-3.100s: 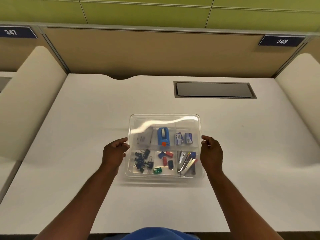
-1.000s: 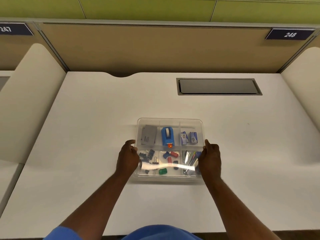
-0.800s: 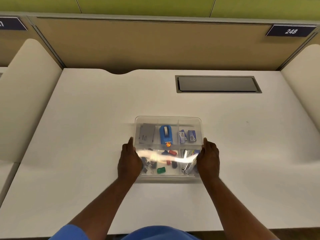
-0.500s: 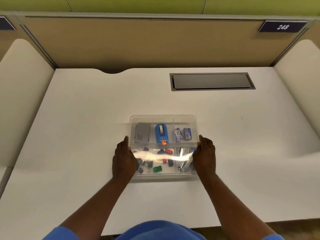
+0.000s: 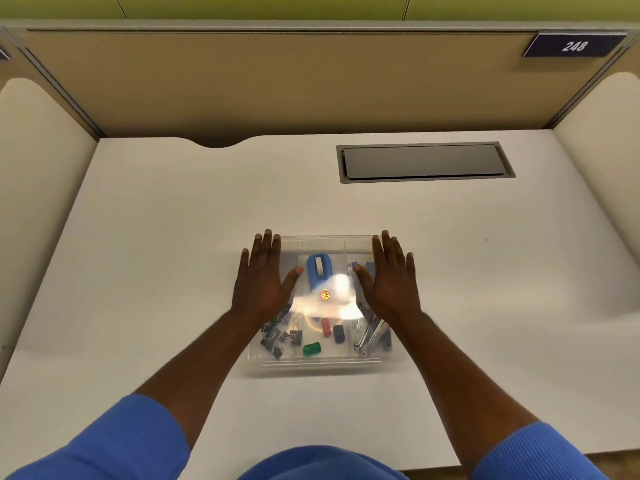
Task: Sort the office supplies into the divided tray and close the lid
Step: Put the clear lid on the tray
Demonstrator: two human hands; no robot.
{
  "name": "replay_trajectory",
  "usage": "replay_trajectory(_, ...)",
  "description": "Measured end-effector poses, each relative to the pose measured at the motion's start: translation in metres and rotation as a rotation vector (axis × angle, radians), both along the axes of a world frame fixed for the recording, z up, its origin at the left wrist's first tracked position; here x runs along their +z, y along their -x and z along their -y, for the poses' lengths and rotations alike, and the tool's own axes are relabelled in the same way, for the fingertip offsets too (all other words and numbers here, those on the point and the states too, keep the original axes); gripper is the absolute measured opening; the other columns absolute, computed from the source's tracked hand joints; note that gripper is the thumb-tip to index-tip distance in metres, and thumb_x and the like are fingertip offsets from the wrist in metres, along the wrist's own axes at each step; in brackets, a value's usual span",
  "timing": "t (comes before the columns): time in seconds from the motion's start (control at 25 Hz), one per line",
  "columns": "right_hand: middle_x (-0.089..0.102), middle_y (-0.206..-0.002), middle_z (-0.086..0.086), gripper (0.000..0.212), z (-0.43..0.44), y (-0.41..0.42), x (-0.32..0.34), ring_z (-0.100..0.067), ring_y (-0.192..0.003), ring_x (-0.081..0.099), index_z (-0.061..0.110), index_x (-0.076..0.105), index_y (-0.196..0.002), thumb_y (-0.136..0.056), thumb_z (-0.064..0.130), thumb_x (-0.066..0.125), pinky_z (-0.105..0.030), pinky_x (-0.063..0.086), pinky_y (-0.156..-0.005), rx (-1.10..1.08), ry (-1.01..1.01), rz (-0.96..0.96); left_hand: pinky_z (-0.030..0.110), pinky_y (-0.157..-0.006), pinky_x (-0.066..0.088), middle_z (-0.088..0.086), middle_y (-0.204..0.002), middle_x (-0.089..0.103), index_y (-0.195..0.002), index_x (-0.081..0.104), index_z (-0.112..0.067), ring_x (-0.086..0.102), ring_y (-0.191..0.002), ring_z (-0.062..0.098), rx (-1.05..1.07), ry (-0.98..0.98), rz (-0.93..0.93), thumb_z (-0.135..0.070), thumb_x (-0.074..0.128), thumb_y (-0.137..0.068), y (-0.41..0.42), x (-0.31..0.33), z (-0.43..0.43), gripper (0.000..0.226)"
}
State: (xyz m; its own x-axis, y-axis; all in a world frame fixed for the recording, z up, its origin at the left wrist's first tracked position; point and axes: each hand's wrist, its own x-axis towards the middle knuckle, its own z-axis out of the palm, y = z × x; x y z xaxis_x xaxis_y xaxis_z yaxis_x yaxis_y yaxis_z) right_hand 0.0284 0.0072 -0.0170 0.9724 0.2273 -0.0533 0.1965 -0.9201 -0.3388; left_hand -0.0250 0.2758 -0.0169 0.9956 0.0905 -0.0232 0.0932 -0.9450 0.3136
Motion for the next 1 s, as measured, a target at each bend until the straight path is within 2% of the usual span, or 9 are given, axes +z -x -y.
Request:
replay_trajectory(0.16,-0.009,-0.169,0.001,0.084,-0.004,-0.009,-0.009,-0.017,-0.155,-0.010,0.021,-0.001,-0.161,-0.096,0.073,0.011,-0.051,0.001,-0.125,0.047,0.076,-0.023,0.048,-0.124,0.005,0.006,-0.166,-0.004,-0.159,0.004,-0.012,-0.007,-0.153,0.021,-0.002,-0.057,-0.027,-0.071,0.017,-0.095,-0.004,-0.010,0.002,0.088)
replay_trajectory(0.44,-0.010,-0.168,0.002,0.086,-0.007,-0.010,-0.015,-0.019,-0.155,-0.010,0.024,-0.005,-0.160,-0.095,0.076,0.012,-0.051,0.004,-0.125,0.033,0.097,-0.024,0.048,-0.124,0.005,0.004,-0.167,-0.007,-0.159,0.000,-0.015,-0.007,-0.153,0.020,0.005,-0.040,-0.039,-0.074,0.018,-0.093,-0.007,-0.018,0.002,0.089)
replay_trajectory(0.72,-0.018,-0.167,0.003,0.088,-0.008,-0.006,-0.017,-0.019,-0.154,-0.016,0.025,-0.012,-0.159,-0.094,0.078,0.014,-0.053,-0.002,-0.124,0.034,0.135,-0.009,0.052,-0.123,0.002,0.005,-0.167,-0.007,-0.159,-0.002,-0.016,-0.007,-0.153,0.022,0.002,-0.112,-0.021,-0.078,0.015,-0.092,-0.005,-0.022,0.002,0.093)
replay_trajectory(1.0,-0.019,-0.167,0.001,0.096,-0.007,-0.007,-0.007,-0.020,-0.153,-0.017,0.023,-0.012,-0.159,-0.085,0.084,0.002,-0.056,-0.004,-0.123,0.052,0.160,-0.061,0.051,-0.122,-0.006,0.004,-0.166,-0.012,-0.158,-0.006,-0.017,-0.013,-0.152,0.021,-0.019,-0.126,-0.080,-0.080,0.008,-0.089,-0.003,-0.008,0.003,0.095)
